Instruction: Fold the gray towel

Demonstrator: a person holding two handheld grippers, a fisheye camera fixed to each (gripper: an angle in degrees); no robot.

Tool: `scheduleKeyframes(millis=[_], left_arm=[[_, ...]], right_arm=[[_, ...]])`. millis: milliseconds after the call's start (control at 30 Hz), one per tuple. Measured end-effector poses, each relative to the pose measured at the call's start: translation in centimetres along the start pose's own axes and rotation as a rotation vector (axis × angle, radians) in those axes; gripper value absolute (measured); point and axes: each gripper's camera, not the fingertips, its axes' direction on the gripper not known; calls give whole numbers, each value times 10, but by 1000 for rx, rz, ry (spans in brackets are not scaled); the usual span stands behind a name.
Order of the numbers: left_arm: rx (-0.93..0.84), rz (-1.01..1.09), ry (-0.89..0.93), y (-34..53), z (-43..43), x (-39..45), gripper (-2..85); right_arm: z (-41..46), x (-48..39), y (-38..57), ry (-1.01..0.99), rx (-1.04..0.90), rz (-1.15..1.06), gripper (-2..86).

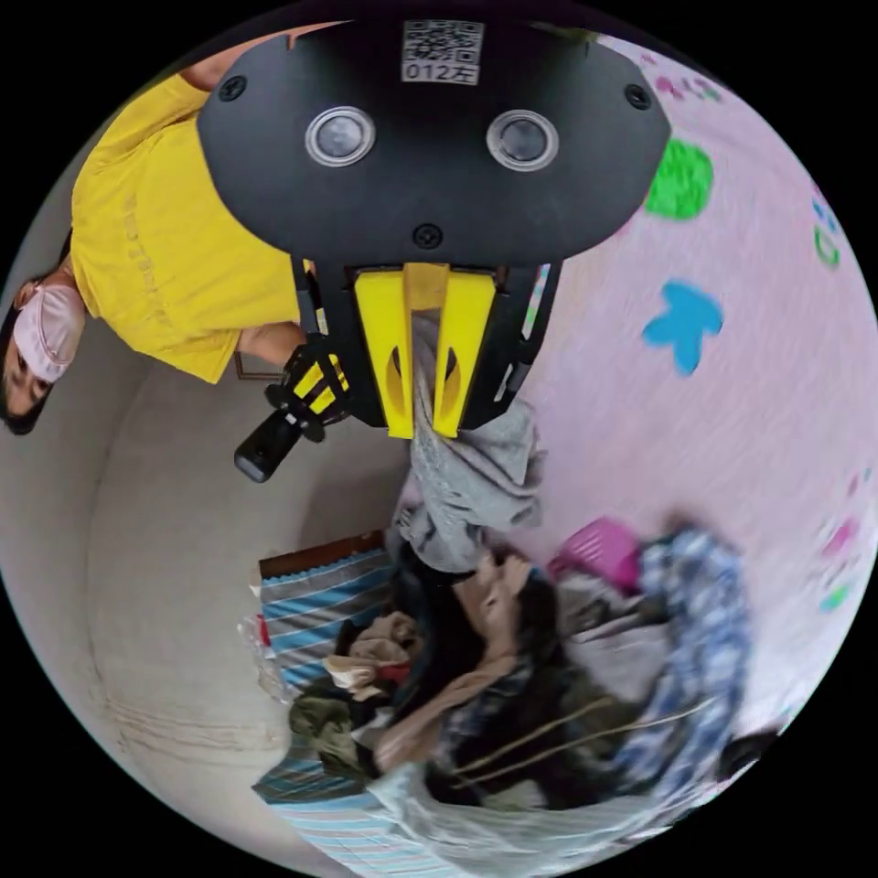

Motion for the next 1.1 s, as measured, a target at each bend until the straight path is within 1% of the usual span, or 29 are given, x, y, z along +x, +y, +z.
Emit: scheduleKeyframes(millis=[33,100,133,167,200,233,300,333,400,433,533,600,667,700,733,800,833,900,967,1000,1067,1100], left_arm=[[-1,-33,-28,16,-15,-5,42],[-12,-191,-116,86,-71,-33,40],[-15,-234,-129,105,-84,-41,39],[-15,-316,-138,142,-108,-56,39],[21,-376,-137,179,-133,-66,39],[44,-405,-137,197,-146,-70,39],[172,-510,-162,259,-196,-74,39],[209,-531,-160,272,-208,-73,39],[345,-591,-136,312,-247,-61,40],[365,-600,-142,319,-255,-56,41],[473,-655,-282,337,-302,-21,42],[617,-706,-389,344,-344,13,45],[679,-703,-432,335,-368,37,48],[659,-674,-449,316,-377,51,50],[631,-651,-453,303,-379,57,52],[477,-556,-486,236,-374,79,57],[440,-536,-498,218,-370,84,57],[330,-468,-514,151,-354,104,59],[290,-426,-499,111,-344,118,59],[275,-414,-496,90,-340,127,58],[259,-416,-494,66,-338,139,58],[254,-417,-487,54,-338,147,58]], right_arm=[[24,-2,-1,-6,-39,13,12],[55,0,0,-27,-69,52,11],[71,4,0,-36,-73,86,10],[85,10,0,-32,-68,129,10],[92,13,0,-28,-66,152,10],[106,20,-1,-16,-70,188,10],[126,31,-4,24,-81,250,11],[140,38,-8,49,-95,273,12],[161,48,-15,113,-115,299,14],[174,54,-22,159,-125,307,17],[212,65,-46,269,-170,283,26],[238,67,-64,311,-203,245,32],[277,68,-91,361,-261,178,42],[287,69,-98,372,-277,160,45],[309,70,-111,391,-302,131,50],[342,70,-130,390,-330,91,57],[365,69,-143,388,-345,67,61],[400,66,-163,375,-367,24,70],[453,59,-185,378,-417,-47,79],[467,57,-189,386,-430,-64,81],[519,50,-202,415,-482,-139,86],[531,47,-205,419,-494,-158,87]])
